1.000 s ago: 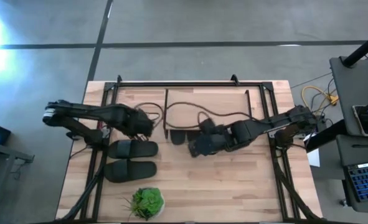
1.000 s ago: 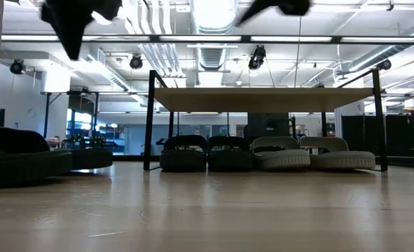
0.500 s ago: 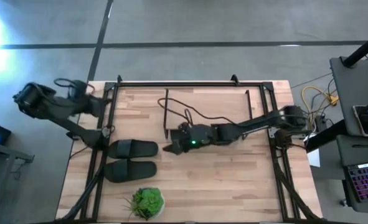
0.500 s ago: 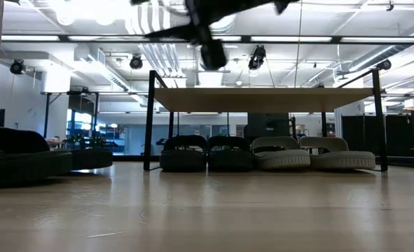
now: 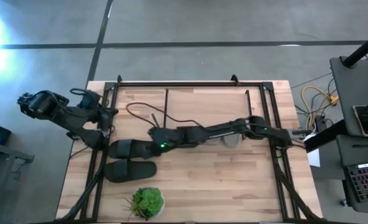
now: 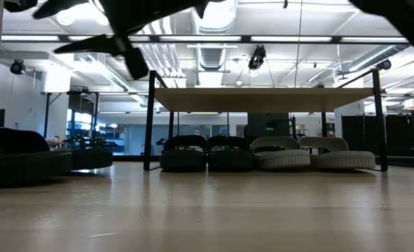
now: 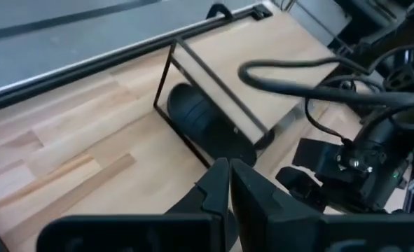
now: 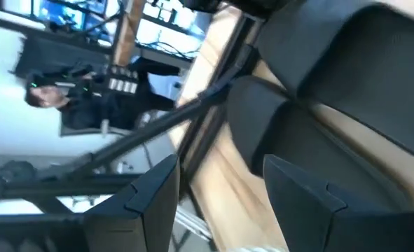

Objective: Pick and place slides into the shelf
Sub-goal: Put the black slipper on the shelf

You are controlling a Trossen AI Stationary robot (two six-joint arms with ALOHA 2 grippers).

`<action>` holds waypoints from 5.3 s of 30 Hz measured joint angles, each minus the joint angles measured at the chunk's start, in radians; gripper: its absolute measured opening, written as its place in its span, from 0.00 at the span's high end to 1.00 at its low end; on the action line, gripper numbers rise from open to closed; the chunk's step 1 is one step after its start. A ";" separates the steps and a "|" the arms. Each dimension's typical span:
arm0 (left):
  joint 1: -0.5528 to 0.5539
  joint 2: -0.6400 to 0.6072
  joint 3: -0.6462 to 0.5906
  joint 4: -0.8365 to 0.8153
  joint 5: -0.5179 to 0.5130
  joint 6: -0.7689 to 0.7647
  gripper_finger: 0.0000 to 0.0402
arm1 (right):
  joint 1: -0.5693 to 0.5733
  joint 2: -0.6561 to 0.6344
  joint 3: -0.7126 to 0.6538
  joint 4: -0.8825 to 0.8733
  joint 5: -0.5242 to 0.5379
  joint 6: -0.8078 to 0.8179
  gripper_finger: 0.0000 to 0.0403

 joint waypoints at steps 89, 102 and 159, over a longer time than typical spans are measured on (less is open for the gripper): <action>0.359 0.840 -0.065 -0.189 0.864 1.760 1.00 | 0.424 -0.431 0.284 -1.401 0.577 -0.073 0.51; 0.329 0.841 -0.174 -0.129 0.806 1.887 1.00 | 0.424 -0.430 0.271 -1.401 0.579 -0.071 0.51; 0.137 0.873 -0.251 -0.003 0.755 1.892 0.74 | 0.429 -0.430 0.146 -1.401 0.471 0.005 0.51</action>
